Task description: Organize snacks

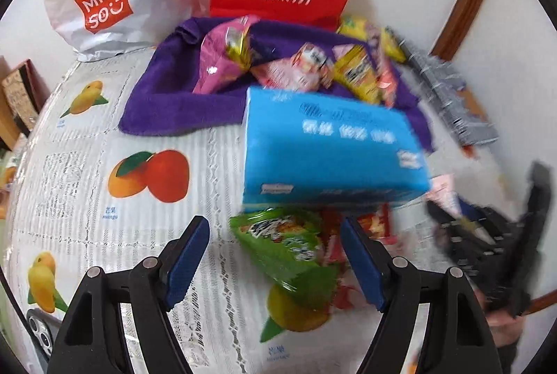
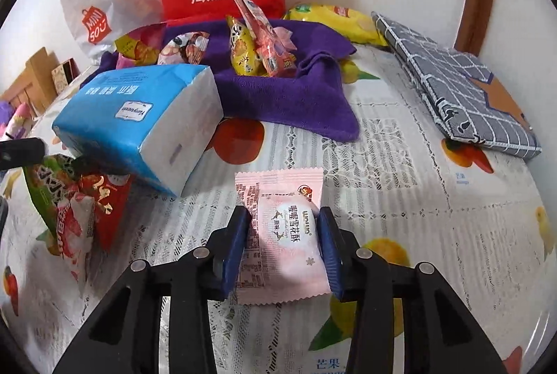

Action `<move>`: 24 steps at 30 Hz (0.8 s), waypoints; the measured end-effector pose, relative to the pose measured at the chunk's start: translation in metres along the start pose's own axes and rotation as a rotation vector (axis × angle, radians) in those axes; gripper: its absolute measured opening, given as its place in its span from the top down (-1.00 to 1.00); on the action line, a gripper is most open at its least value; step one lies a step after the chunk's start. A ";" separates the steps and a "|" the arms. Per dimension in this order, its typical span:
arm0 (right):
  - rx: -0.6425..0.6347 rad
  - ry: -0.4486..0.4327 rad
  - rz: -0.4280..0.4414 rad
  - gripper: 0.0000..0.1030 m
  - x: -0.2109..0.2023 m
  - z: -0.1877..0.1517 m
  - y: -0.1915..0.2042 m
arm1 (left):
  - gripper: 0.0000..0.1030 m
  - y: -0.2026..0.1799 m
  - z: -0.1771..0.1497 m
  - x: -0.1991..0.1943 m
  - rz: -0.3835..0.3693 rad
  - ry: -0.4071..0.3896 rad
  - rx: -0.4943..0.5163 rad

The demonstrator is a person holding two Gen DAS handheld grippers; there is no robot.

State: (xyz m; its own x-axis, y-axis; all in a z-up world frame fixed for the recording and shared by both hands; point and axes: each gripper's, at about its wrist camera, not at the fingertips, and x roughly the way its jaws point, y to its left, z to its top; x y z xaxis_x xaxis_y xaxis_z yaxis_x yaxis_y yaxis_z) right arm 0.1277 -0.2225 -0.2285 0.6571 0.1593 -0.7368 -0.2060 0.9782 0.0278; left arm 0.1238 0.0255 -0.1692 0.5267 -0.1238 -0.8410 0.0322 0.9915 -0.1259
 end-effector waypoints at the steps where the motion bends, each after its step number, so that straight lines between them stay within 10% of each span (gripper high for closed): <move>1: 0.003 0.000 0.001 0.20 0.000 0.000 0.000 | -0.48 -0.001 -0.001 0.006 0.019 0.015 -0.003; 24: 0.117 0.006 -0.080 0.20 -0.004 -0.006 0.010 | -0.28 0.021 -0.028 0.017 0.079 -0.007 0.123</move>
State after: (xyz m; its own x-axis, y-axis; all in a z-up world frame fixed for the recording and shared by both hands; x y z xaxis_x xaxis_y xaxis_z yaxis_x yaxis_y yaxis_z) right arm 0.1185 -0.2140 -0.2289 0.6640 0.0796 -0.7435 -0.0665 0.9967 0.0473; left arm 0.1096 0.0432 -0.2007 0.5375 -0.0458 -0.8420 0.0939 0.9956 0.0058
